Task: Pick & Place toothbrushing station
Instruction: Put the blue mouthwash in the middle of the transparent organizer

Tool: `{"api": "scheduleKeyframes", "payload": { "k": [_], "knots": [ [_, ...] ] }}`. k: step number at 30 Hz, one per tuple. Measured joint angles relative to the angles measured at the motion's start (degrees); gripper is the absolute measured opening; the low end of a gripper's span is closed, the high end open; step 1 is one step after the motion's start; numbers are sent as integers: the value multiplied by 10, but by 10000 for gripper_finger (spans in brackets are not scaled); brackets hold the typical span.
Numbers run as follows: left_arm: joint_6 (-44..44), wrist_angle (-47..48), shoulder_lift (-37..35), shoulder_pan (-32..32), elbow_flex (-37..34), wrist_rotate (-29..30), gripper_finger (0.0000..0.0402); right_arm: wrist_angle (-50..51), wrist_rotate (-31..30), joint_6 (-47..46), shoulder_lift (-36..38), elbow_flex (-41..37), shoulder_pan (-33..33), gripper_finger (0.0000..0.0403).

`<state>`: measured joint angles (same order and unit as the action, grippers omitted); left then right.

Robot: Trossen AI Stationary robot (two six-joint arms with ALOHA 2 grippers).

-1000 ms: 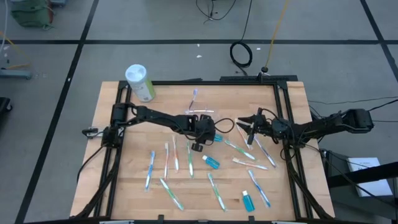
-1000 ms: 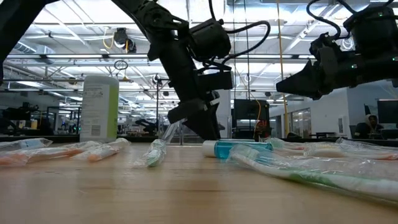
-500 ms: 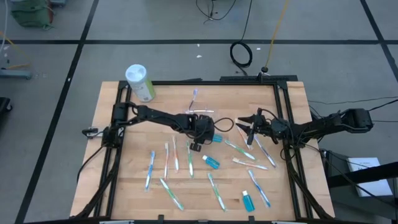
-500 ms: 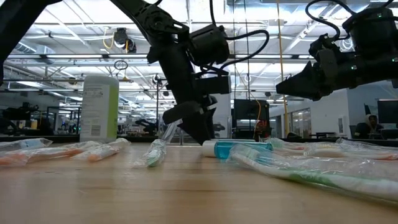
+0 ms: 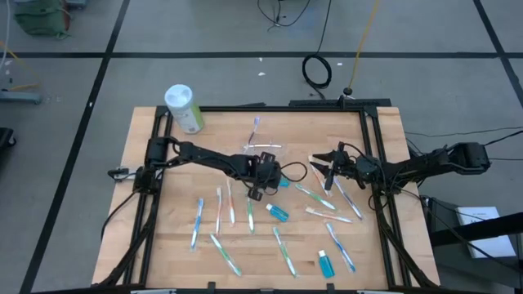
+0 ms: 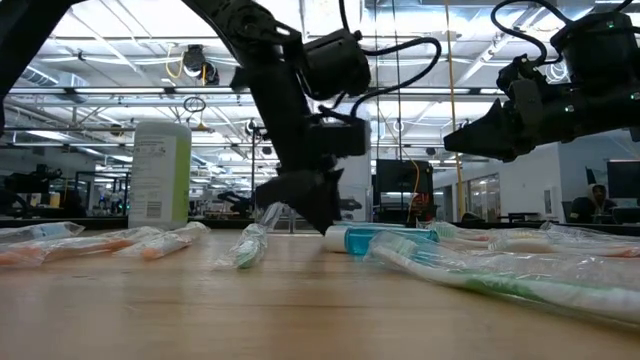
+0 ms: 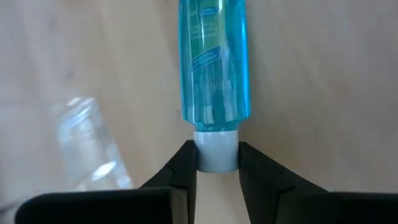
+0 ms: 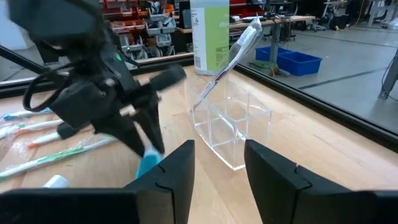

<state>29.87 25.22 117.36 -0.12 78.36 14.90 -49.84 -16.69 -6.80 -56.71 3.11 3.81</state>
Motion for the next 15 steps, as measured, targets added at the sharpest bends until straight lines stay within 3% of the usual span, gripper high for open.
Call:
{"api": "scheduleKeyframes", "payload": {
  "k": [5,11,15],
  "knots": [
    [73,54,-45,-46,0,130,90,3,0,4,0,0,0,130],
    [212,106,-98,-79,0,375,81,4,0,4,0,0,0,130],
    [330,106,-126,-73,0,448,84,7,0,4,0,0,0,130]
  ]
}}
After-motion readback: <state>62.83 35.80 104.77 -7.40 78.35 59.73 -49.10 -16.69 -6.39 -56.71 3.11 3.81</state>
